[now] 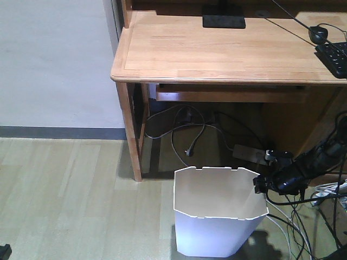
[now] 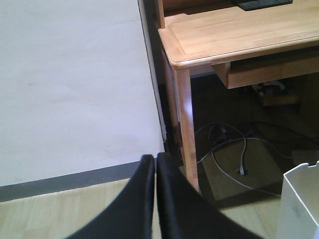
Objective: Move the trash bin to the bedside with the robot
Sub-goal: 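Lower the right gripper onto the rim of the white trash bin, then close the right gripper on the bin rim and lift it slightly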
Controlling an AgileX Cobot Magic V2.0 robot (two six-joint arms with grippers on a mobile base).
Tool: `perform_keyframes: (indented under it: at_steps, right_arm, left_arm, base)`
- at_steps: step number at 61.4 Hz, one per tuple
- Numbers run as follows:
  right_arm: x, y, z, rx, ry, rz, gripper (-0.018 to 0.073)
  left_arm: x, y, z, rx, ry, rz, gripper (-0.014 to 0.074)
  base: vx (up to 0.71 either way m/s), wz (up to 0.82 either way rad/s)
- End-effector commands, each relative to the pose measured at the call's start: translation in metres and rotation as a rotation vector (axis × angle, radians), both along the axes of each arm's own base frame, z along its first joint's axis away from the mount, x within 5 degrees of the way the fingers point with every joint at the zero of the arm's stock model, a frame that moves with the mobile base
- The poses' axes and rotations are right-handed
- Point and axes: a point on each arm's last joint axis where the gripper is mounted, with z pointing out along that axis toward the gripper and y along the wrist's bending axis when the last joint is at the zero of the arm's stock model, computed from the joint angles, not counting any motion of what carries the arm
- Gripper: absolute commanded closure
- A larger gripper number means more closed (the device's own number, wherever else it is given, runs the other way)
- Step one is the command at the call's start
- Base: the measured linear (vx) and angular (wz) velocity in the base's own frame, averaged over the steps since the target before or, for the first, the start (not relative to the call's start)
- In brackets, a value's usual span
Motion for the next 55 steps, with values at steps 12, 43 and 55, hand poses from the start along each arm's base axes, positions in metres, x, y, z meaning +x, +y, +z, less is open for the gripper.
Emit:
perform_keyframes:
  at_steps: [12, 43, 55]
  right_arm:
    - [0.029, -0.005, -0.011, 0.015, -0.073, 0.014, -0.0019]
    - [0.044, 0.005, -0.051, 0.183, -0.057, 0.001, 0.0288]
    - [0.046, 0.005, -0.047, 0.201, -0.056, -0.021, 0.0573]
  left_arm:
    - [0.001, 0.0, 0.001, -0.009, -0.064, 0.004, 0.0603]
    - [0.001, 0.0, 0.001, -0.009, -0.064, 0.004, 0.0603]
    - [0.001, 0.0, 0.001, -0.009, -0.064, 0.004, 0.0603]
  base:
    - [0.0, 0.0]
    - [0.0, 0.0]
    - [0.0, 0.0]
